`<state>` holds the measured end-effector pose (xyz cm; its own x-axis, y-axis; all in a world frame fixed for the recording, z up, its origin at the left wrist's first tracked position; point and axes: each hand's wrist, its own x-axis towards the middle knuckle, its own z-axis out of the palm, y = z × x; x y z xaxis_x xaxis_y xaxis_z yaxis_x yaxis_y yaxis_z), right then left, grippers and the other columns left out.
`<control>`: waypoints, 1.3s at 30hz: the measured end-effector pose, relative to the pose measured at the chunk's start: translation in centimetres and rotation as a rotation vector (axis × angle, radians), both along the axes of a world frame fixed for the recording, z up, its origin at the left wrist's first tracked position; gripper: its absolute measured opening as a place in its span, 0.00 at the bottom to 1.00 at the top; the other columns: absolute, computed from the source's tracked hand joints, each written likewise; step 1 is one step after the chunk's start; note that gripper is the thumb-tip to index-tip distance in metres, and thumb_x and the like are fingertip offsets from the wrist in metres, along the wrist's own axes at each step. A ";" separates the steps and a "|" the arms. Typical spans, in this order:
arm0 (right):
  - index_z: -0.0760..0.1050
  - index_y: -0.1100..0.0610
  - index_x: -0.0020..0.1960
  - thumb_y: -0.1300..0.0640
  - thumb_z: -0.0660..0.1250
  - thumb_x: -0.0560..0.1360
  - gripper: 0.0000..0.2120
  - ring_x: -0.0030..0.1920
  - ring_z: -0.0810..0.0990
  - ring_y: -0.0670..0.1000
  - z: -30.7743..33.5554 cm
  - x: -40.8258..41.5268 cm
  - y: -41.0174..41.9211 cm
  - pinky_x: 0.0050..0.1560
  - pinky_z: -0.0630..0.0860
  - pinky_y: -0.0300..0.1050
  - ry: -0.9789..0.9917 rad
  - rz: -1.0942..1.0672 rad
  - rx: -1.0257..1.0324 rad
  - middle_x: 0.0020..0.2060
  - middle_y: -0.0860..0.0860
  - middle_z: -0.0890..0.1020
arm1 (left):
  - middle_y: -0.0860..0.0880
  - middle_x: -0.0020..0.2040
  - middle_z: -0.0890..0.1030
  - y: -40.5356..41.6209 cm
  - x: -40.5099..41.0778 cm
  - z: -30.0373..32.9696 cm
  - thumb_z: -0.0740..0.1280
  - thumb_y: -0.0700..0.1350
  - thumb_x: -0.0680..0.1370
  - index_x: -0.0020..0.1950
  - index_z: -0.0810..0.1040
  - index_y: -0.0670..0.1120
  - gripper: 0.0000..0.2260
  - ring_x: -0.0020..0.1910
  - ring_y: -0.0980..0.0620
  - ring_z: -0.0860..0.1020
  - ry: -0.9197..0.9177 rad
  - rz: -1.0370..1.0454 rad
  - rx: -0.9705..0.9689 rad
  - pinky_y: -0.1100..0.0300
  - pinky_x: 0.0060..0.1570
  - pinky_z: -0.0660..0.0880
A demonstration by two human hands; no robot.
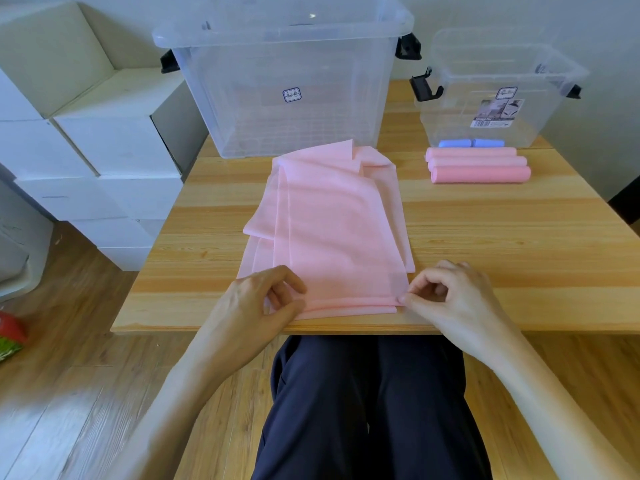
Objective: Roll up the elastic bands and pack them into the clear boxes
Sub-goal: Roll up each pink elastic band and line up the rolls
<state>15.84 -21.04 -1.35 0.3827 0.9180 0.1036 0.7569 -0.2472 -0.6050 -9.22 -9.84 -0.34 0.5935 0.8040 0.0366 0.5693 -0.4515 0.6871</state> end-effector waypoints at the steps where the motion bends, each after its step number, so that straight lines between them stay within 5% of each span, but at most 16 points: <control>1: 0.78 0.48 0.37 0.50 0.75 0.70 0.07 0.45 0.71 0.41 0.0 0.0 0.1 0.54 0.65 0.47 0.020 -0.013 0.027 0.38 0.42 0.78 | 0.57 0.41 0.79 0.0 0.0 -0.2 0.71 0.46 0.76 0.46 0.80 0.58 0.06 0.47 0.59 0.77 -0.009 0.006 0.026 0.71 0.46 0.71; 7: 0.83 0.46 0.38 0.47 0.73 0.69 0.04 0.47 0.71 0.41 -1.0 0.0 -0.6 0.55 0.65 0.48 0.047 0.037 0.137 0.38 0.43 0.78 | 0.59 0.45 0.79 -0.1 -0.2 -0.9 0.71 0.44 0.76 0.47 0.84 0.55 0.05 0.48 0.57 0.78 -0.034 -0.035 0.132 0.68 0.49 0.73; 10: 0.81 0.38 0.40 0.37 0.68 0.65 0.08 0.49 0.71 0.40 -0.8 0.1 -1.2 0.55 0.62 0.43 0.058 0.055 0.182 0.38 0.42 0.78 | 0.60 0.46 0.79 -0.2 -0.4 -0.8 0.70 0.45 0.76 0.48 0.84 0.55 0.06 0.49 0.59 0.79 -0.012 -0.053 0.175 0.71 0.50 0.71; 15: 0.82 0.40 0.41 0.38 0.65 0.68 0.10 0.49 0.72 0.42 -1.1 0.3 -0.9 0.56 0.60 0.34 0.028 0.037 0.172 0.38 0.42 0.77 | 0.59 0.45 0.80 0.0 -0.2 -0.5 0.73 0.47 0.75 0.48 0.85 0.54 0.03 0.49 0.61 0.79 -0.027 -0.034 0.136 0.74 0.49 0.70; 21: 0.82 0.44 0.41 0.48 0.70 0.74 0.04 0.51 0.69 0.38 -0.7 0.5 -1.0 0.55 0.58 0.42 0.030 0.083 0.057 0.41 0.43 0.77 | 0.57 0.44 0.81 -0.1 -0.5 -0.3 0.70 0.46 0.77 0.47 0.84 0.56 0.05 0.48 0.59 0.78 -0.031 -0.034 0.036 0.74 0.48 0.69; 28: 0.82 0.47 0.38 0.53 0.75 0.70 0.04 0.47 0.71 0.40 -0.9 0.1 -0.2 0.52 0.66 0.46 0.089 0.007 0.124 0.38 0.42 0.79 | 0.57 0.43 0.78 -0.1 0.0 -0.8 0.70 0.44 0.76 0.49 0.80 0.57 0.07 0.47 0.56 0.77 -0.034 0.009 0.148 0.67 0.46 0.72; 34: 0.83 0.43 0.41 0.40 0.71 0.66 0.09 0.51 0.72 0.41 -0.9 0.0 -0.9 0.56 0.63 0.42 0.111 0.062 0.165 0.40 0.41 0.78 | 0.60 0.45 0.78 -0.1 -0.3 -0.9 0.71 0.44 0.76 0.47 0.85 0.55 0.06 0.47 0.58 0.78 -0.028 0.001 0.166 0.71 0.49 0.70; 39: 0.84 0.48 0.42 0.46 0.72 0.71 0.06 0.49 0.73 0.44 -1.0 0.0 -0.3 0.60 0.66 0.50 0.077 0.016 0.155 0.40 0.42 0.79 | 0.59 0.44 0.79 0.2 0.1 -1.0 0.72 0.48 0.75 0.45 0.85 0.55 0.02 0.47 0.59 0.78 -0.059 0.063 0.117 0.73 0.47 0.70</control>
<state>15.85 -21.31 -2.38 0.3806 0.8993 0.2152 0.7096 -0.1349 -0.6915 -9.14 -9.69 -1.34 0.5359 0.8279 0.1656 0.5594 -0.4951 0.6647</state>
